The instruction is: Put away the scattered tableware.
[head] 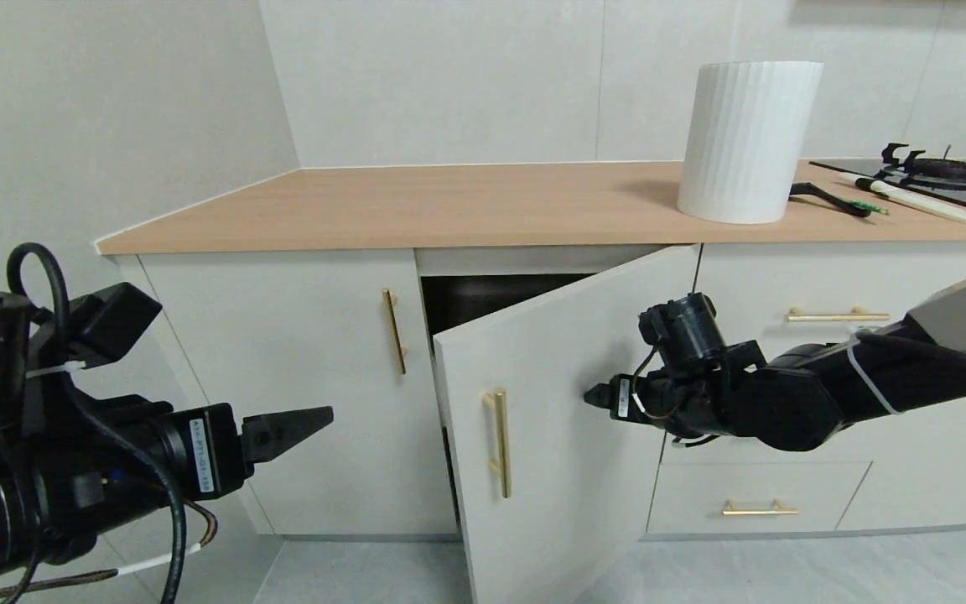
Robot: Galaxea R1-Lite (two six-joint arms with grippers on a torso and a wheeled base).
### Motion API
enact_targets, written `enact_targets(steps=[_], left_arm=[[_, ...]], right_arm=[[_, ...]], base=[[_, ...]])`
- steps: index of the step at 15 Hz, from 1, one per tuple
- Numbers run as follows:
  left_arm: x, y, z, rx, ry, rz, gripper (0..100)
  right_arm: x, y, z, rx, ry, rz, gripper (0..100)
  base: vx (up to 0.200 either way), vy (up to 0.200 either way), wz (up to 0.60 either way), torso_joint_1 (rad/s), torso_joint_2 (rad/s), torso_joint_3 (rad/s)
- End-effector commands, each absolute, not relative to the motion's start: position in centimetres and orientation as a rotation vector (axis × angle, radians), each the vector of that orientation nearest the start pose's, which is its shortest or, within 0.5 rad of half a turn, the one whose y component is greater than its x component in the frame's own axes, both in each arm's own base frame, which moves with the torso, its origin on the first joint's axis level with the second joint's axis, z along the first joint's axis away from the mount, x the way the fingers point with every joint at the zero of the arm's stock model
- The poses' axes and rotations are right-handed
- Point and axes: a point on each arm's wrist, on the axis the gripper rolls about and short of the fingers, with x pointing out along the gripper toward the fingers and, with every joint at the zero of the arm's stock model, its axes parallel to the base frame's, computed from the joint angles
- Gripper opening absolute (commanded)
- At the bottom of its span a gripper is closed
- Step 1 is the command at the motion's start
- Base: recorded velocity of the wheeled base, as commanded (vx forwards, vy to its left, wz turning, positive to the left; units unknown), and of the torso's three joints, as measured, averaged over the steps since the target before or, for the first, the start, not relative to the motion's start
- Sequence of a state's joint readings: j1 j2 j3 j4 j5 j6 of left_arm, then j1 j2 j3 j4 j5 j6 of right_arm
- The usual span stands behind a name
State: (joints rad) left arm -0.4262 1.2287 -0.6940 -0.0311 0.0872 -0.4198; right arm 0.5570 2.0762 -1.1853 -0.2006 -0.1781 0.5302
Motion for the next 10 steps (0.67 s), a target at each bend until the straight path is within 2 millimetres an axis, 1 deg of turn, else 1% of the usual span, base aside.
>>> enact_targets(steps=[1,3,6,10], left_arm=[[16.3,-7.2,21.0,-0.281,0.545,-0.224,100],[16.3,-7.2,21.0,-0.281,0.545,-0.224,100],[16.3,-7.2,21.0,-0.281,0.545,-0.224,100],[16.3,-7.2,21.0,-0.281,0.545,-0.224,100]], right_arm=[[34.4,21.3,10.0,0.284,0.728,0.176,100],[35.4,22.0,9.6,0.357,0.732,0.167,100],[37.9,23.5,8.3,0.525,0.732,0.126,100],[40.4,24.5,7.4,0.686,0.708,0.077,100]], base=[[0.0,0.0,0.0,0.0,0.0,0.0],[0.0,0.0,0.0,0.0,0.0,0.0],[0.0,0.0,0.0,0.0,0.0,0.0],[0.0,0.0,0.0,0.0,0.0,0.0]])
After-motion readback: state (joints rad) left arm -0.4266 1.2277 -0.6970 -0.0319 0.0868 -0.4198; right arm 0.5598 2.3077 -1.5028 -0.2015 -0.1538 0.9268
